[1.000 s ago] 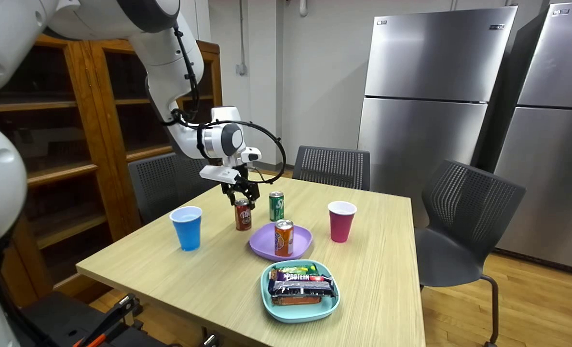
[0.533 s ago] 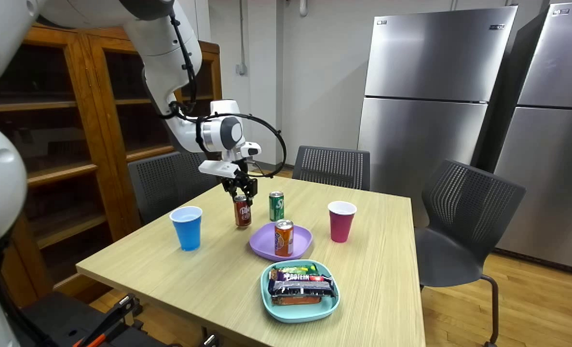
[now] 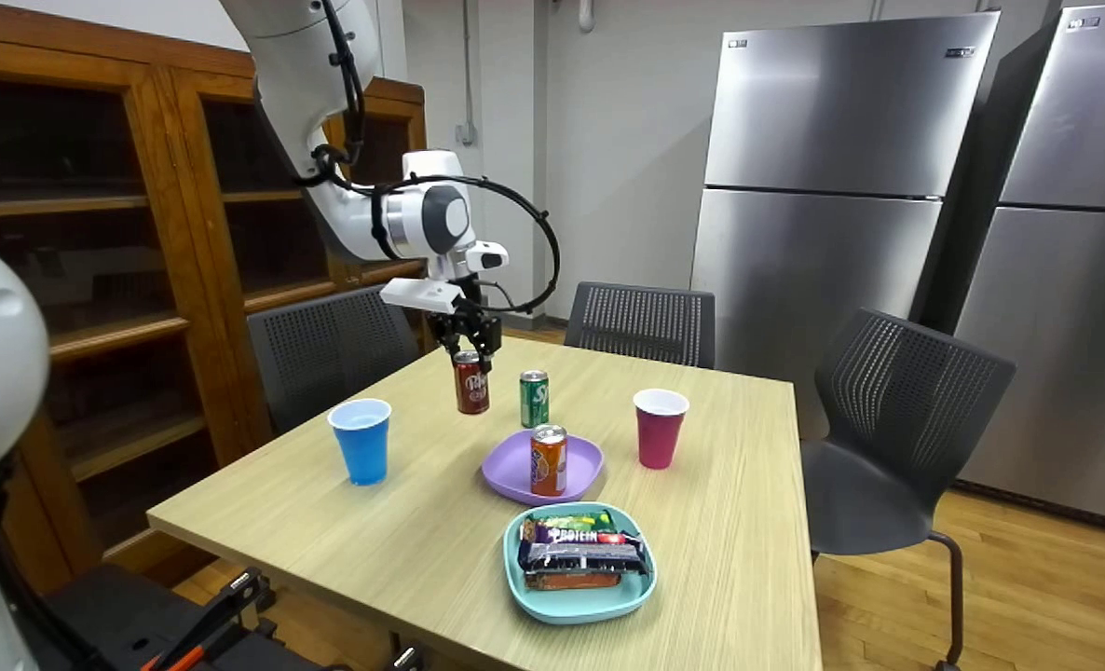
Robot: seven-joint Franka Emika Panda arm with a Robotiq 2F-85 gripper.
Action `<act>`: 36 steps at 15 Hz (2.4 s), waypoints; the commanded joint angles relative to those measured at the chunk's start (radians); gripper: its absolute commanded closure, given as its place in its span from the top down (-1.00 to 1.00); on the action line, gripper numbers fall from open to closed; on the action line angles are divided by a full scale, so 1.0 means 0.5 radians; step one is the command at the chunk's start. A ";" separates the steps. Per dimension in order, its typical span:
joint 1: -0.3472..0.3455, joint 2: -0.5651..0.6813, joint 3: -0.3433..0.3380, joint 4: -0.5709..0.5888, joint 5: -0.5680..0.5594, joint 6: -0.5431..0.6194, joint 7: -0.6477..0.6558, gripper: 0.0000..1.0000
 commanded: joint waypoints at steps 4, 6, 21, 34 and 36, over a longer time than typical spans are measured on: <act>-0.077 -0.201 -0.082 -0.200 -0.111 -0.020 0.118 -0.23; -0.101 -0.184 -0.116 -0.197 -0.126 -0.029 0.145 -0.23; -0.195 0.035 -0.237 -0.036 -0.087 -0.084 0.433 -0.23; -0.246 0.283 -0.250 0.220 -0.003 -0.165 0.637 -0.23; -0.258 0.304 -0.246 0.246 0.005 -0.173 0.649 -0.23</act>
